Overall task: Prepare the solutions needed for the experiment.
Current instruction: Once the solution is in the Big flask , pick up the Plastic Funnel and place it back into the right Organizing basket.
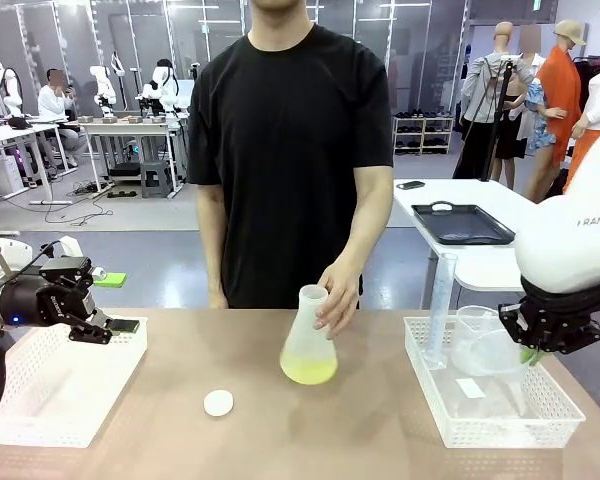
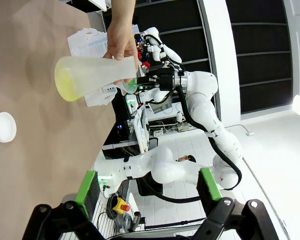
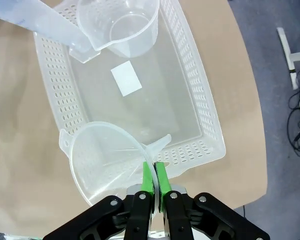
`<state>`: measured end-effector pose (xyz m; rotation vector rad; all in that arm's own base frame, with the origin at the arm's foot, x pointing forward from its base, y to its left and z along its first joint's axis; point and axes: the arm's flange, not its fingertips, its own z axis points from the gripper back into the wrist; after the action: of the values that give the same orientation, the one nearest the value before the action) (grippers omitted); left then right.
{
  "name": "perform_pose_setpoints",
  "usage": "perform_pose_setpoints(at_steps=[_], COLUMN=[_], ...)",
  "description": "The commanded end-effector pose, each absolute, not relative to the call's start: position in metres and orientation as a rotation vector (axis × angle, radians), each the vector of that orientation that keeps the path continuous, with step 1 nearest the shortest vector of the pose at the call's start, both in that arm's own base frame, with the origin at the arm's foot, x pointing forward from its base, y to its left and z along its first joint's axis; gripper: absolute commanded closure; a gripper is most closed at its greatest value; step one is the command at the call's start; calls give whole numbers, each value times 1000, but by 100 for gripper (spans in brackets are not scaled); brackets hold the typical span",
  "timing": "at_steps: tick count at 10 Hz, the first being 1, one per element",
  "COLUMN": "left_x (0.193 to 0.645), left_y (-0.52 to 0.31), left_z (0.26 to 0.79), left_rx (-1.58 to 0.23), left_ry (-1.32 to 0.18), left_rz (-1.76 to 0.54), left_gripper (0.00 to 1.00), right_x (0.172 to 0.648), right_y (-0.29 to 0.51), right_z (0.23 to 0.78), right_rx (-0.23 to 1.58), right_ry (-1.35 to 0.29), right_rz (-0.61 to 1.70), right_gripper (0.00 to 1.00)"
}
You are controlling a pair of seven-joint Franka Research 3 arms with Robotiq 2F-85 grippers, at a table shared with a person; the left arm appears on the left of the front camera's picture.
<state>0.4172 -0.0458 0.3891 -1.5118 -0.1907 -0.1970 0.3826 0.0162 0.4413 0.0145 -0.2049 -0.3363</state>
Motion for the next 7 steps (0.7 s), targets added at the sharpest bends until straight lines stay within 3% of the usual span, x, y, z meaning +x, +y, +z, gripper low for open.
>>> perform_pose_setpoints(at_steps=[1,7], left_x=[418,418], left_y=[-47,-47], left_z=[392,392], left_rx=[-1525,-1525], left_ry=[-202,-202], left_rz=[-191,-191], left_gripper=[0,0], right_x=[391,399], right_y=[28,40], right_z=[433,410], right_rx=[-45,-25], right_ry=[-215,-218], right_rz=[-366,-368], right_gripper=[100,42])
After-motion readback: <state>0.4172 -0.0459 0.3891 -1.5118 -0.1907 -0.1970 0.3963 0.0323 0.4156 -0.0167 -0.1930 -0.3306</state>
